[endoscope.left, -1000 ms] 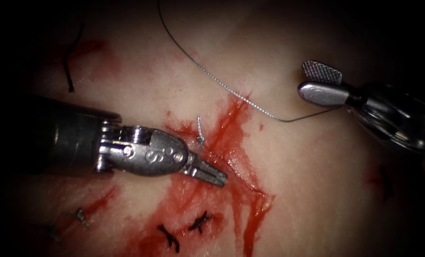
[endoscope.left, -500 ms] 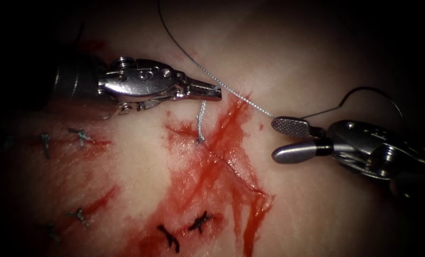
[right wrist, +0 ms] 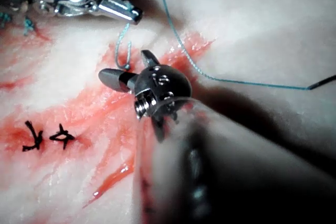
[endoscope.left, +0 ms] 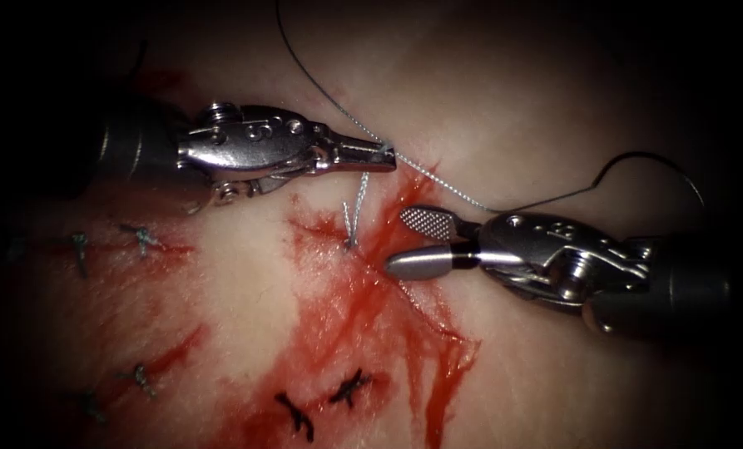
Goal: Wound Closure
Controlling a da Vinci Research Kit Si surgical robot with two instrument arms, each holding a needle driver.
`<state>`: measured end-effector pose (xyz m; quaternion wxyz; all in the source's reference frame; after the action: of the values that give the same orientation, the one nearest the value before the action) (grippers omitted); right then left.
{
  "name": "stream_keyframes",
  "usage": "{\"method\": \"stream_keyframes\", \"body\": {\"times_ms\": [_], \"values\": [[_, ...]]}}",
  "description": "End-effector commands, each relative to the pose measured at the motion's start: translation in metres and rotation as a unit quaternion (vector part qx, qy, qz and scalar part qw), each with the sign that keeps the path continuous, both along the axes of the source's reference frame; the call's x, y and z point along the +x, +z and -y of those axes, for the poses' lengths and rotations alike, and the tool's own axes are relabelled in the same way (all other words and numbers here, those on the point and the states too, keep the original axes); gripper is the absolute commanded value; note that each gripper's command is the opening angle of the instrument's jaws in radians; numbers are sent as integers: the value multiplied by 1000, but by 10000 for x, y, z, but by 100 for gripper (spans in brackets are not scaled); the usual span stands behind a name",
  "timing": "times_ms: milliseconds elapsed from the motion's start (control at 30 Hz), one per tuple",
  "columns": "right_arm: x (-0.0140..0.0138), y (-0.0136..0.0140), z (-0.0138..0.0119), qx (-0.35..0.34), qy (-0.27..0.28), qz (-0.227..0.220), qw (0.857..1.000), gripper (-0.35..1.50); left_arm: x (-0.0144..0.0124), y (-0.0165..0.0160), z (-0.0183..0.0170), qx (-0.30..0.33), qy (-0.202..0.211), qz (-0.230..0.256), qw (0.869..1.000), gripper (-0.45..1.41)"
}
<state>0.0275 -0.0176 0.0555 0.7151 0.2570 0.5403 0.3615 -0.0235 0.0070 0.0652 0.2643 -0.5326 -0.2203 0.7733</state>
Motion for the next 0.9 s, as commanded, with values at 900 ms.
{"method": "stream_keyframes", "body": {"times_ms": [900], "values": [[72, 32, -11, -3, 44, -22, 999, 130, -13, -8, 4, -4, 7, 10, 1000, -45]]}}
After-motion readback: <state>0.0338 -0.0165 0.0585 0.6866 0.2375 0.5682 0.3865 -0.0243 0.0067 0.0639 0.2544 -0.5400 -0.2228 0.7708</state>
